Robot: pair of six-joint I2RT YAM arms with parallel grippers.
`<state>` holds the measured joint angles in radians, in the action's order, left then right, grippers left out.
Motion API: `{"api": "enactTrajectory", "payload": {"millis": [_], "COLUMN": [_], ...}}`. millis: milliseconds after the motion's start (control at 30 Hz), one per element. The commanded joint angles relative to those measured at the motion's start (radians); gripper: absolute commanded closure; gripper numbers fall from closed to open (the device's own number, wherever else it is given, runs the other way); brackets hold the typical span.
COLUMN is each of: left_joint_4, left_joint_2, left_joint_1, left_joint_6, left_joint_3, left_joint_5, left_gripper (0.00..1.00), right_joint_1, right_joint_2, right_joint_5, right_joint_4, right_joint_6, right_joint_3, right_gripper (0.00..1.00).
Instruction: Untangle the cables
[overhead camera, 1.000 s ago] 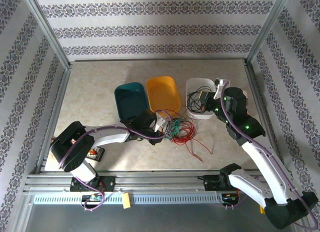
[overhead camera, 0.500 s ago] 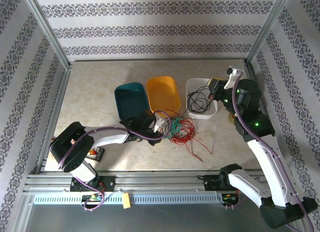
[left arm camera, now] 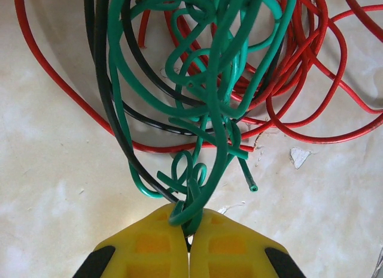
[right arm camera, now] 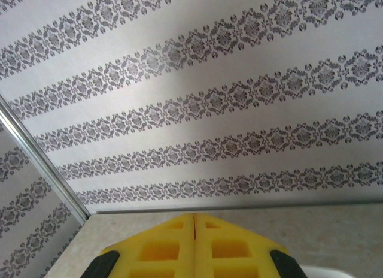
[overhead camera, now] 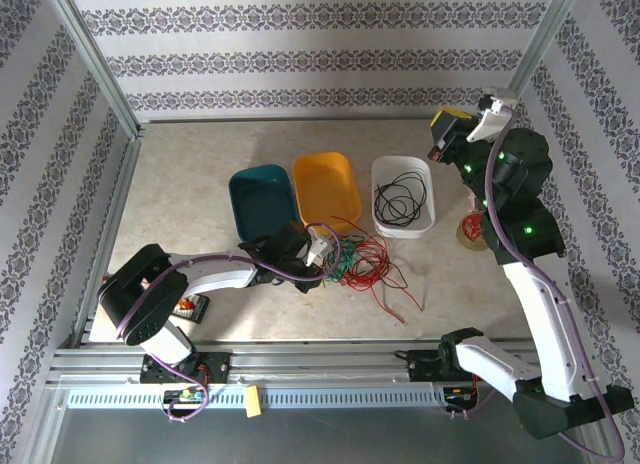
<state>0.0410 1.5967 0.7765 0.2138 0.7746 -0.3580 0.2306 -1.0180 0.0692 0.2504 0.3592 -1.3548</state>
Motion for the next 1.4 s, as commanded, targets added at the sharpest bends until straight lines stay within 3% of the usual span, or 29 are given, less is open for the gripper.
{"api": "enactTrajectory", "payload": {"millis": [0, 67, 200, 400, 467, 600, 967, 1033, 1100, 1167, 1367], "left_joint_4": [0.056, 0.057, 0.061, 0.059, 0.060, 0.064, 0.076, 0.076, 0.078, 0.080, 0.076], "left_joint_2": [-0.003, -0.006, -0.004, -0.007, -0.003, 0.011, 0.032, 0.031, 0.027, 0.023, 0.029], "left_joint_1": [-0.010, -0.010, -0.010, -0.010, -0.010, -0.010, -0.010, -0.010, -0.010, -0.010, -0.010], "left_joint_6": [0.004, 0.003, -0.004, -0.008, -0.010, -0.010, -0.014, -0.012, -0.010, -0.008, -0.006], "left_joint_3": [-0.023, -0.024, -0.017, -0.016, -0.015, -0.005, 0.022, 0.022, 0.022, 0.020, 0.017], "left_joint_5": [0.021, 0.019, 0.018, 0.020, 0.020, 0.010, 0.007, 0.012, 0.013, 0.014, 0.019], "left_gripper": [1.00, 1.00, 1.00, 1.00, 1.00, 1.00, 1.00, 1.00, 1.00, 1.00, 1.00], "right_joint_1": [-0.010, -0.011, 0.048, 0.280, 0.324, 0.361, 0.366, 0.365, 0.365, 0.366, 0.351], "right_joint_2": [-0.024, -0.035, -0.051, -0.027, -0.030, -0.036, -0.161, -0.175, -0.176, -0.154, -0.008], "right_joint_5": [0.010, 0.027, 0.102, 0.199, 0.241, 0.185, 0.184, 0.167, 0.136, 0.100, 0.014], "right_joint_4": [-0.016, -0.013, 0.048, 0.168, 0.177, 0.184, 0.121, 0.111, 0.115, 0.127, 0.152], "right_joint_6": [-0.022, -0.005, 0.024, -0.019, 0.007, 0.032, 0.007, 0.004, -0.001, -0.002, -0.005], "right_joint_3": [-0.037, -0.010, 0.123, 0.393, 0.460, 0.567, 0.640, 0.642, 0.633, 0.625, 0.602], "right_gripper": [1.00, 1.00, 0.89, 0.42, 0.38, 0.37, 0.40, 0.51, 0.78, 0.94, 0.99]}}
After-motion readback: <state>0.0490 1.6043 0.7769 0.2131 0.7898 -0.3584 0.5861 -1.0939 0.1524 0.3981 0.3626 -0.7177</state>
